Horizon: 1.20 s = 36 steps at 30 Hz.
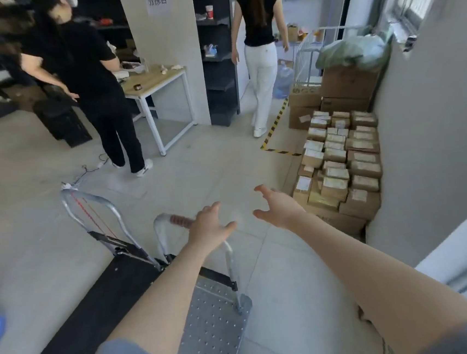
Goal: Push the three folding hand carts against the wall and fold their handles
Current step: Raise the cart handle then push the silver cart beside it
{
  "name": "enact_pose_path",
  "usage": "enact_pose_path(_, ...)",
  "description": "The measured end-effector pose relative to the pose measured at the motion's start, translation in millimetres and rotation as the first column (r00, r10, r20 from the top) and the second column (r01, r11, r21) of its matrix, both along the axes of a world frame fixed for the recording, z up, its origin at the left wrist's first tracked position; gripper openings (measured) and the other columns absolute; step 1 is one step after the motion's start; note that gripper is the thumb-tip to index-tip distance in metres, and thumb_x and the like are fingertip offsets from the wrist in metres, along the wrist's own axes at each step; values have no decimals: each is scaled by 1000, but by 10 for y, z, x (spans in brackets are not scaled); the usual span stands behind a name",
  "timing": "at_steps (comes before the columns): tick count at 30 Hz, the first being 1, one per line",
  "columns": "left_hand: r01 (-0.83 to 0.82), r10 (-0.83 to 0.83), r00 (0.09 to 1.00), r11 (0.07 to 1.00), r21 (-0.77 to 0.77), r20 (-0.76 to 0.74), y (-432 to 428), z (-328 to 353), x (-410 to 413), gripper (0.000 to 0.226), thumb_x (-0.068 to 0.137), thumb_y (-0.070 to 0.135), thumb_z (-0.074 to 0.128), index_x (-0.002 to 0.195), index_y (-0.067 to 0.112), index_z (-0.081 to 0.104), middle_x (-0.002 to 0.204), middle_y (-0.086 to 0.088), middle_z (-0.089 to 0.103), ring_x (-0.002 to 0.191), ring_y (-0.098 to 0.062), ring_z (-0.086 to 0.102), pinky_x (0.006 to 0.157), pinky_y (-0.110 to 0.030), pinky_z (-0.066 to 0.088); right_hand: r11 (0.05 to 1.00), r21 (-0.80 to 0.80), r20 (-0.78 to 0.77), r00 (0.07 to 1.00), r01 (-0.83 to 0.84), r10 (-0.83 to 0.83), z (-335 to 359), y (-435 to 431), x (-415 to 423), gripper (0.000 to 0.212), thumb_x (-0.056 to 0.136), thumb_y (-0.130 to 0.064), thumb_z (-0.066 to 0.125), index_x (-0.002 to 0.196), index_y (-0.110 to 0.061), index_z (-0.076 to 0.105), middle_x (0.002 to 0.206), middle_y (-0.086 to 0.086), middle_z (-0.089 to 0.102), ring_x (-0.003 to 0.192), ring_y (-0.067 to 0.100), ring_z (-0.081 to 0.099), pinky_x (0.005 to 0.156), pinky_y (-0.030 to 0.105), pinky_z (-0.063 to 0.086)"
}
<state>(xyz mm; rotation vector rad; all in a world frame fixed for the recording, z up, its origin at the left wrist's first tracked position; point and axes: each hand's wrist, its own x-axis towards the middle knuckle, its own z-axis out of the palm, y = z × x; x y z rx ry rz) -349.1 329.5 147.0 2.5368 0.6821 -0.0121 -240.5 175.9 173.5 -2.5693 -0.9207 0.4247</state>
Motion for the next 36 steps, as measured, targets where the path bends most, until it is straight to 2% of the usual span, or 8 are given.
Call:
enact_pose_path(3,-62,62,998,998,9,-31,185,-63,438,69,87,45,58,145,16,33,140,-11,49,130,-29,44,105,-45,40,998,8,-26,997,-67,68,-82,246,467,59,91,-32,56,141,-20,26,137,13,47,115,30,55,91,39,47)
enact_pose_path(13,-307,301,950,949,-72,-79,1103,-429,1946,67,87,44,58,143,17,33,137,-11,48,128,-28,46,103,-40,42,970,-40,-34,970,-241,240,-304,1416,2211,58,90,-34,56,140,-23,27,135,11,49,121,29,51,95,40,46)
enact_pose_path(19,-385,381,923,919,-86,-60,1493,-345,2754,68,89,45,56,146,20,29,143,-7,43,133,-25,40,107,-39,39,924,-35,-10,924,-382,381,-216,2142,2928,57,91,-30,55,140,-22,28,130,12,50,116,30,53,91,38,45)
enact_pose_path(23,-490,486,871,871,-45,-67,1901,-319,3048,68,90,45,56,147,20,27,145,-7,42,134,-25,38,108,-39,38,872,3,4,872,-490,490,-199,2637,3346,56,90,-28,56,139,-20,29,124,14,52,111,32,55,89,38,47)
enact_pose_path(29,-694,692,719,719,-22,-68,2266,-340,3250,69,88,44,58,146,21,29,142,-8,44,128,-27,45,101,-43,45,726,9,-16,726,-687,687,-308,3317,3768,55,88,-28,57,136,-19,32,119,14,53,106,31,55,86,39,47)
enact_pose_path(32,-832,830,555,553,-55,-58,2299,-314,3251,68,88,41,59,145,22,30,141,-9,44,125,-29,48,99,-43,48,580,3,-5,580,-815,815,-302,3634,3885,56,88,-27,59,137,-16,33,122,16,52,111,33,54,90,42,48)
enact_pose_path(36,-931,931,361,358,-67,-44,2281,-308,3167,66,87,40,59,144,21,33,138,-9,48,127,-29,46,99,-45,47,419,0,38,419,-908,907,-237,4054,3946,58,87,-27,59,138,-17,33,129,16,51,116,33,52,92,40,47)
